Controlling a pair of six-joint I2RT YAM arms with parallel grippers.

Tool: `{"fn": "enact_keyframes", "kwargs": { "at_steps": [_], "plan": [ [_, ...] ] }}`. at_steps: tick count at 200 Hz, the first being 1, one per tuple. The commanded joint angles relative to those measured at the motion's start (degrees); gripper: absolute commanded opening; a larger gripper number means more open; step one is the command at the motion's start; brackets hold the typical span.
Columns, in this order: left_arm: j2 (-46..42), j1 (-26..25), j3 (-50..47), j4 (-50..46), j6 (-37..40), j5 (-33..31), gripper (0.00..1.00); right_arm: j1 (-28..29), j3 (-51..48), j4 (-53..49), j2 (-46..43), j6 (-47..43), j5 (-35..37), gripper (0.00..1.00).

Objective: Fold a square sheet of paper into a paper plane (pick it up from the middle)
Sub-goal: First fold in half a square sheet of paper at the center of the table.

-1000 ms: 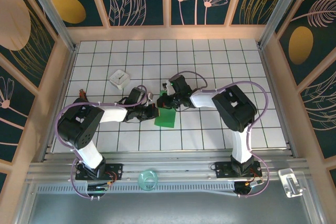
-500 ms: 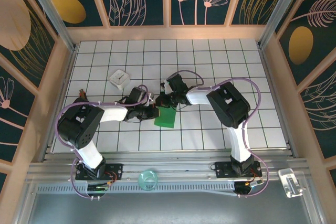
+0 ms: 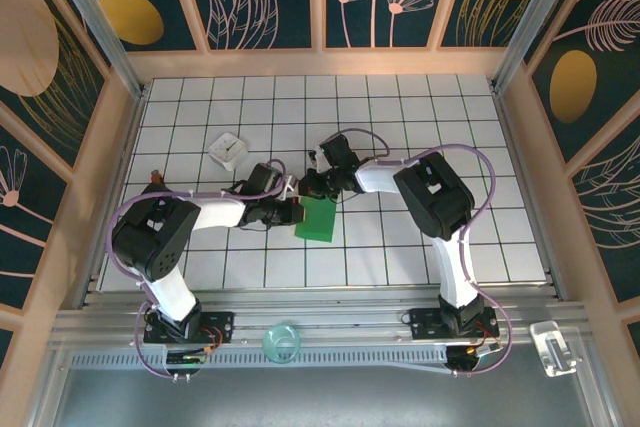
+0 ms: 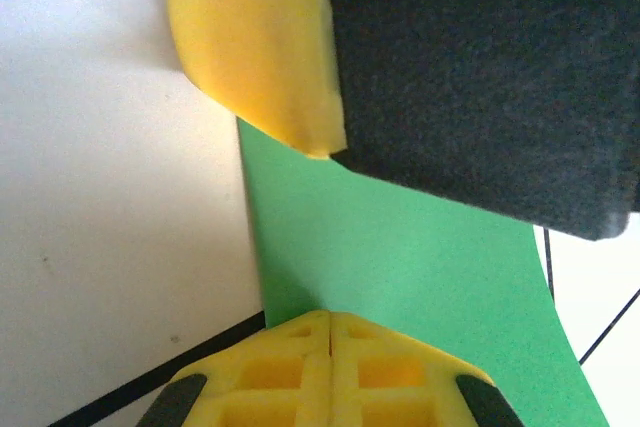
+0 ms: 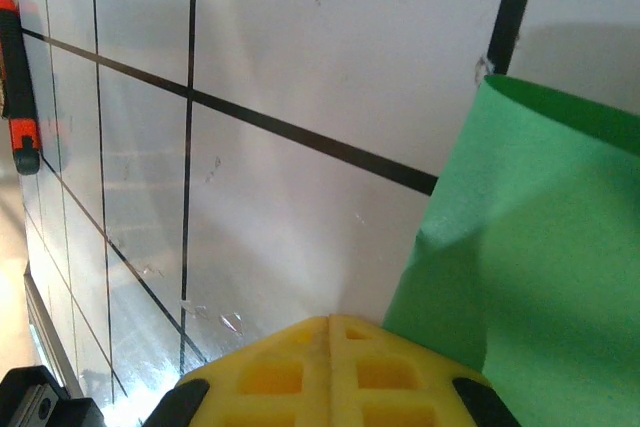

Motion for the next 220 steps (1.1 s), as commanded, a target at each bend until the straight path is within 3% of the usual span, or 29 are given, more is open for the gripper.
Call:
{"fn": "enact_keyframes", "kwargs": {
  "at_steps": [1, 220],
  "plan": [
    [5.37, -1.06, -3.74, -15.33, 2.56, -6.08, 0.0, -3.26, 1.7, 0.02, 3.25, -0.8, 7.5, 0.0],
    [6.52, -2.73, -4.88, -17.36, 4.76, -7.24, 0.0, -7.9, 15.49, -5.67, 11.29, -0.78, 12.95, 0.0]
  ]
}}
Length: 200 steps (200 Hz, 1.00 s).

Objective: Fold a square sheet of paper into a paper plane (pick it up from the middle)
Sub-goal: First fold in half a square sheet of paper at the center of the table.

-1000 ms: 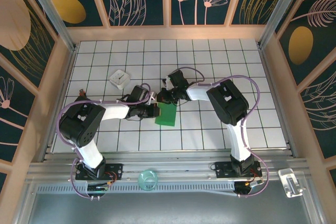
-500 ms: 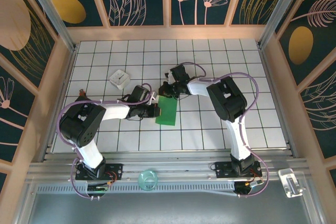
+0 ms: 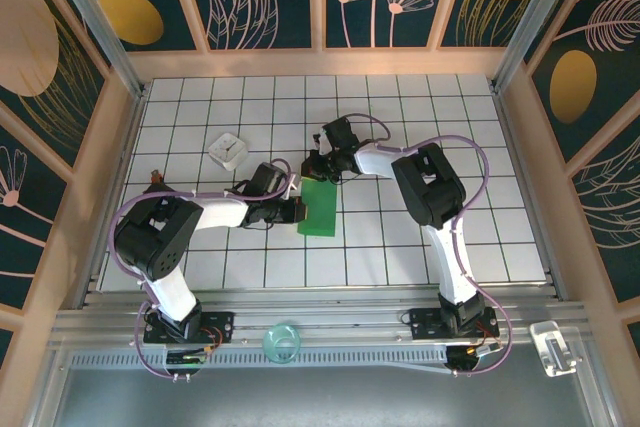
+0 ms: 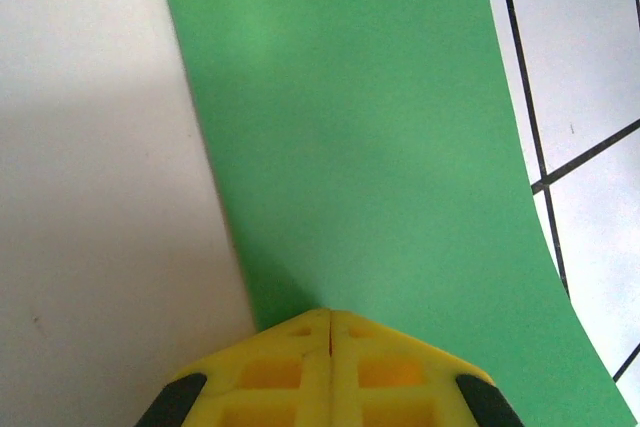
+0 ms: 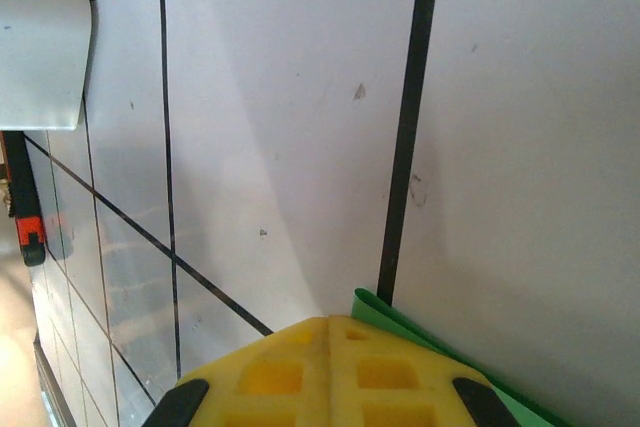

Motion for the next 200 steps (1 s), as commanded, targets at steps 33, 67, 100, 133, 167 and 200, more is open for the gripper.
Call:
{"fn": "enact_keyframes", "kwargs": {
  "at_steps": [33, 67, 100, 133, 167, 200],
  "plan": [
    [5.71, -1.72, -5.43, -18.98, 1.83, -4.01, 0.0, -4.22, 4.18, 0.72, 5.23, -0.67, 13.3, 0.0],
    [5.68, -1.96, -5.74, -18.88, 1.94, -4.18, 0.0, -4.76, 6.68, -0.42, 6.33, -0.58, 13.83, 0.0],
    [5.87, -2.01, -5.99, -18.69, 1.97, -4.09, 0.0, -4.91, 9.09, -1.91, 7.63, -0.96, 14.53, 0.0],
    [5.64, -2.05, -5.89, -18.52, 1.89, -4.09, 0.0, -6.07, 10.76, -2.73, 8.27, -1.26, 14.74, 0.0],
    [4.87, -2.0, -5.04, -17.71, 0.57, -3.58, 0.0, -8.14, 11.16, -1.95, 5.48, -2.88, 12.68, 0.0],
    [3.5, -2.12, -3.61, -16.11, -0.49, -1.38, 0.0, -9.11, 1.38, 3.39, -5.47, -4.88, 9.8, 0.0]
  ]
}}
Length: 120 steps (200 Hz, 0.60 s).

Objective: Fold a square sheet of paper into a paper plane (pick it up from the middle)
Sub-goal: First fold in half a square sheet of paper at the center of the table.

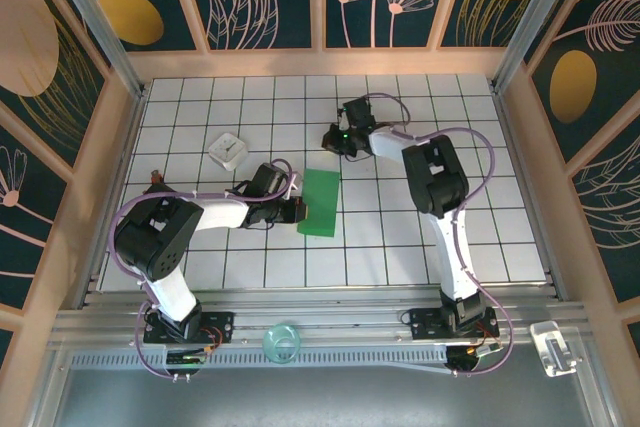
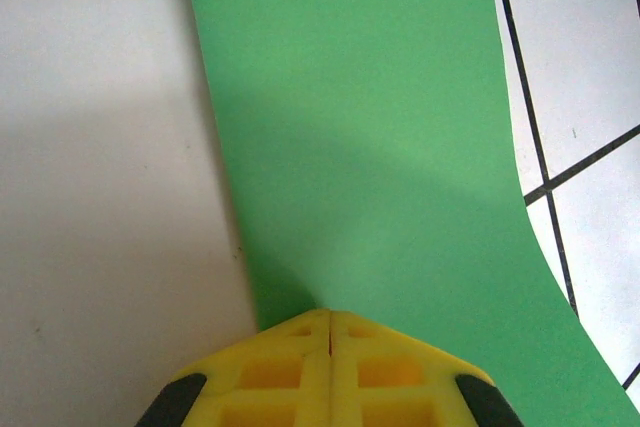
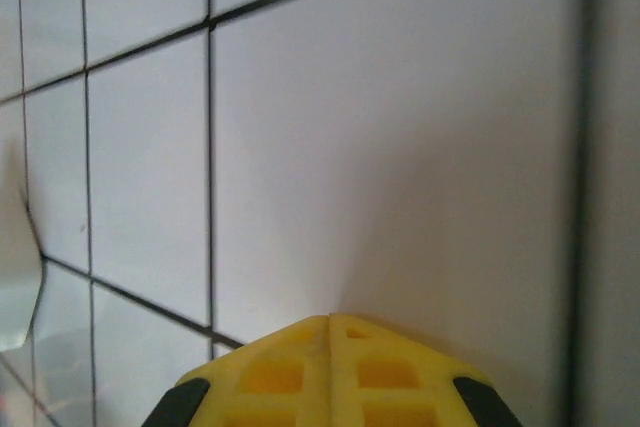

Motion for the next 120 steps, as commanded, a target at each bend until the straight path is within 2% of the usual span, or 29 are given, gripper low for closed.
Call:
{"fn": "enact_keyframes", "kwargs": {
  "at_steps": [1, 42, 75, 120],
  "plan": [
    [3.83, -1.67, -3.55, -16.65, -0.76, -0.24, 0.0, -0.8, -7.01, 3.62, -9.59, -2.65, 0.66, 0.0],
    [3.22, -3.37, -0.24, -16.23, -0.1, 5.52, 0.0, -0.85, -23.13, 7.3, -22.62, -2.83, -0.95, 0.0],
    [2.32, -4.23, 1.49, -14.94, -2.17, 6.81, 0.0, -0.25, -34.69, 10.0, -31.28, -1.71, -4.0, 0.0],
    [0.79, -4.23, 1.68, -12.22, -5.83, 6.01, 0.0, 4.7, -40.49, 13.65, -31.54, 0.59, -9.24, 0.0]
  ]
}}
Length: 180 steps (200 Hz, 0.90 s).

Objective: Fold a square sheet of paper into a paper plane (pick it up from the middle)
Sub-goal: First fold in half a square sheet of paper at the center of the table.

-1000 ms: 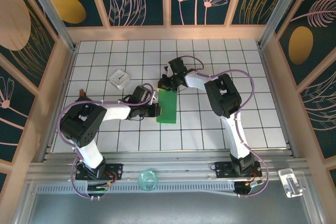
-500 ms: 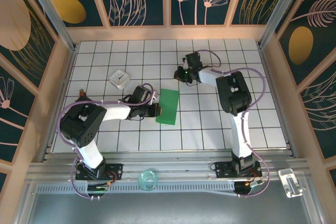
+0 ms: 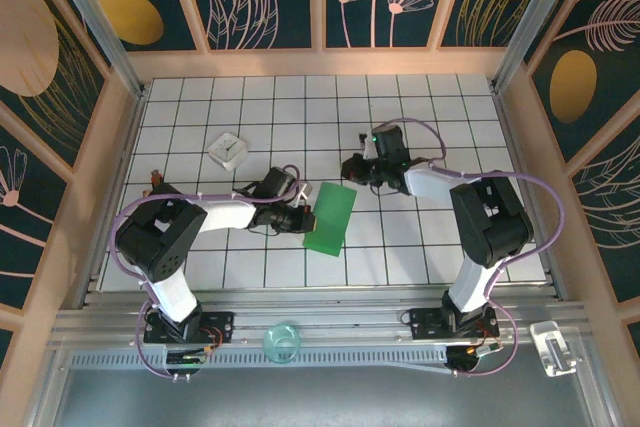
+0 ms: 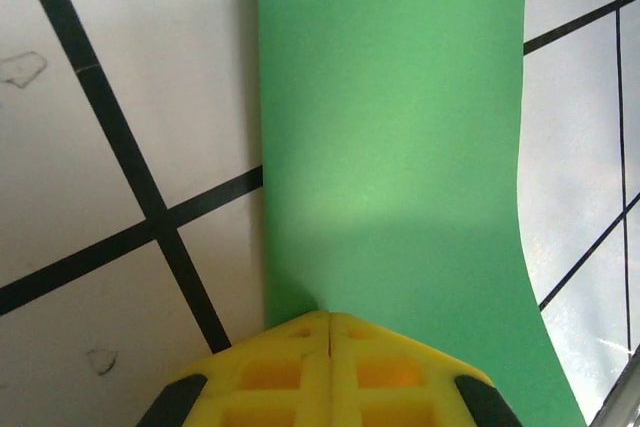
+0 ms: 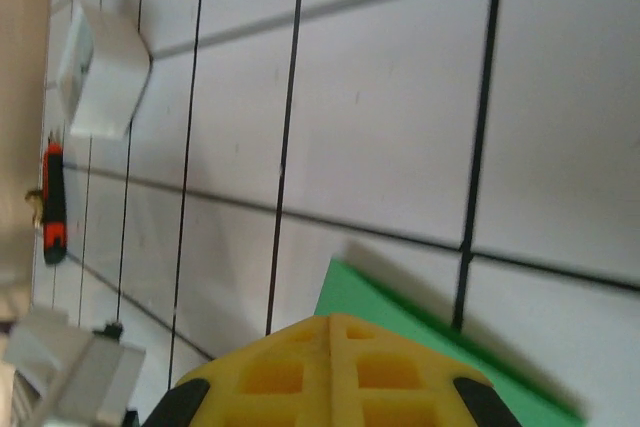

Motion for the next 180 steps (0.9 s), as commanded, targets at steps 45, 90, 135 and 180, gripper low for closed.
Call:
{"fn": "enact_keyframes", "kwargs": {
  "at_steps": [45, 90, 135, 180],
  "plan": [
    [-0.59, -0.58, -1.26, -4.94, -3.96, -1.02, 0.01, 5.92, 0.19, 7.54, 5.97, 3.65, -7.22, 0.0],
    [-0.8, -0.54, -1.31, -4.86, -3.99, -1.12, 0.04, 7.0, 2.84, 7.98, 11.52, 3.87, -8.16, 0.0],
    [-4.08, -0.6, -0.06, -3.65, -5.34, -1.08, 0.18, 6.51, 0.94, 5.56, 13.12, 1.75, -5.24, 0.0],
    [-7.02, 1.16, -0.3, 3.15, -10.35, -2.18, 0.22, 6.18, -0.89, 4.63, 13.43, 0.52, -3.8, 0.0]
  ]
}}
